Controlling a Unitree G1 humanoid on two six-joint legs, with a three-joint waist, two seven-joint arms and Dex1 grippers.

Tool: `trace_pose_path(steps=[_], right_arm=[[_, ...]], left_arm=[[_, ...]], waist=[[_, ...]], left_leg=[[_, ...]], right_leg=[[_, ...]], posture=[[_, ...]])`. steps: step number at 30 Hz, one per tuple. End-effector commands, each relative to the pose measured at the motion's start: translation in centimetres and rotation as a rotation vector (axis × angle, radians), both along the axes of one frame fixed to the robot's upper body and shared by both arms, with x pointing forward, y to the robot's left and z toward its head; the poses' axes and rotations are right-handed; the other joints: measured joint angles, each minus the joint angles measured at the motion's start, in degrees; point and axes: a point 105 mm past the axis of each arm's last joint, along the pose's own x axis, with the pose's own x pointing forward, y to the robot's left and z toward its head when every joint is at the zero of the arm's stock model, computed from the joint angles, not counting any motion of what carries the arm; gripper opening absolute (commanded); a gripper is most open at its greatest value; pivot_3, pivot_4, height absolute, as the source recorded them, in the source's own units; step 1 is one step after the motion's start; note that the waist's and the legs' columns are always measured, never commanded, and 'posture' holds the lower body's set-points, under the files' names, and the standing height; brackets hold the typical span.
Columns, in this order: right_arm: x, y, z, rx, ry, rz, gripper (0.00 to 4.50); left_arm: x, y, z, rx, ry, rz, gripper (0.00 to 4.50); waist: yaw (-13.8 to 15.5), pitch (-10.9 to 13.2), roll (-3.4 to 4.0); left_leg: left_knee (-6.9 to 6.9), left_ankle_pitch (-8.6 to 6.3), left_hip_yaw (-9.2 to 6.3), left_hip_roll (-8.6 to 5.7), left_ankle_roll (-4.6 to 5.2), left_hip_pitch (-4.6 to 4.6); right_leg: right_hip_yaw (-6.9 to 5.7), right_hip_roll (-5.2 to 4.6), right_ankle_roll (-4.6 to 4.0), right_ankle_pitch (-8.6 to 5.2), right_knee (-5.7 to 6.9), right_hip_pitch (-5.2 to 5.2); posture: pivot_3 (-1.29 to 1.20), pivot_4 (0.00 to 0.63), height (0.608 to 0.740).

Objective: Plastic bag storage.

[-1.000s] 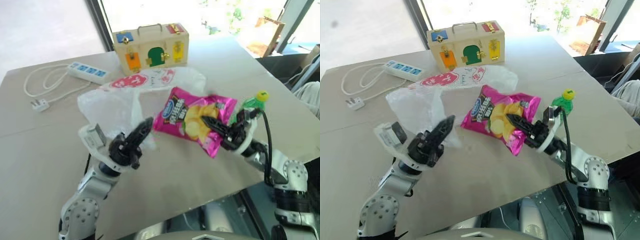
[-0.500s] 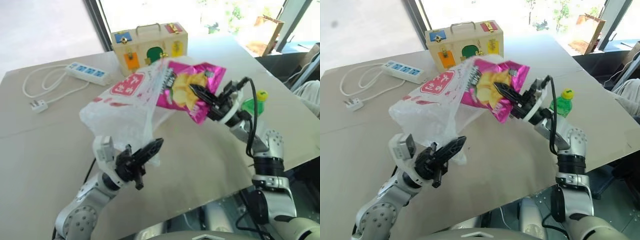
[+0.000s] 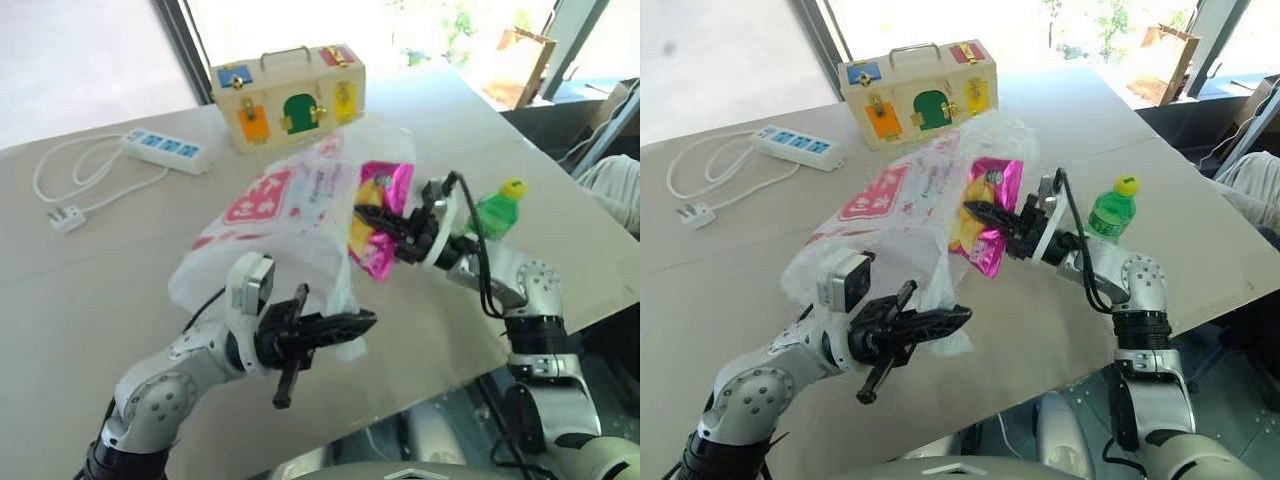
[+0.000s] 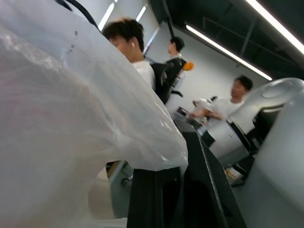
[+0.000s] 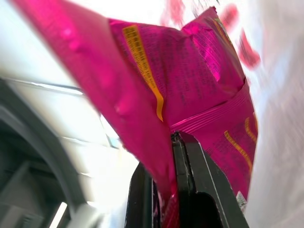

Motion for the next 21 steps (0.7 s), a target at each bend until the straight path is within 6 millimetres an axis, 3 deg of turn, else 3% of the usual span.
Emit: trace_pose_path(steps=[1, 8, 11, 13, 18, 21], right_arm=[[-0.1, 0.7, -1.0, -0.055, -0.016, 0.026, 0.04], [1.4, 4.6, -1.5, -0.135, -0.067, 0.031, 0.04], [3.4, 5.2, -1.4, -0.189, -0.139, -0.089, 1.40], [4.0, 4.5, -2.2, -0.290, -0.215, -0.136, 2.33], [2.7, 0.7, -3.2, -0.529, -0.536, -0.117, 4.48], [0.9, -1.5, -2.6, -0.595, -0.680, -0.054, 4.48]], left_arm=[[-0.7, -0.1, 0.5, -0.013, -0.013, -0.065, 0.00], [-1.1, -0.7, 0.5, -0.027, 0.008, -0.133, 0.00], [-1.0, -0.8, 0.4, -0.030, 0.008, -0.135, 0.00], [-0.3, -0.6, 0.6, -0.035, -0.008, -0.099, 0.00], [2.3, 2.2, 2.8, -0.140, -0.030, 0.087, 0.00], [2.6, 4.0, 3.1, -0.153, -0.027, 0.172, 0.00]], waist=[[0.12, 0.00, 0.00], [-0.05, 0.00, 0.00], [-0.01, 0.00, 0.01], [0.34, 0.00, 0.01], [0.79, -0.01, -0.01], [0.20, 0.00, 0.00]], left_leg=[[0.01, 0.00, -0.01, 0.00, 0.00, 0.00], [0.04, 0.00, 0.00, -0.01, 0.00, 0.00], [0.01, 0.00, -0.02, 0.01, -0.01, 0.00], [0.00, 0.00, -0.03, -0.01, 0.00, 0.00], [0.09, 0.00, -0.17, -0.22, 0.01, -0.03], [0.05, 0.00, -0.18, -0.17, 0.01, -0.05]], right_leg=[[-0.01, 0.00, 0.00, 0.00, 0.01, 0.00], [0.02, -0.01, 0.00, 0.00, 0.01, 0.00], [0.01, 0.03, 0.00, 0.00, 0.04, -0.03], [0.00, 0.02, 0.00, 0.00, 0.02, -0.08], [-0.27, -0.20, 0.00, 0.00, -0.06, -0.01], [-0.33, -0.23, 0.01, 0.00, -0.06, -0.04]], posture=[[0.00, 0.150, 0.740], [0.00, 0.150, 0.740], [0.00, 0.150, 0.740], [0.00, 0.150, 0.740], [0.00, 0.150, 0.740], [0.00, 0.150, 0.740]])
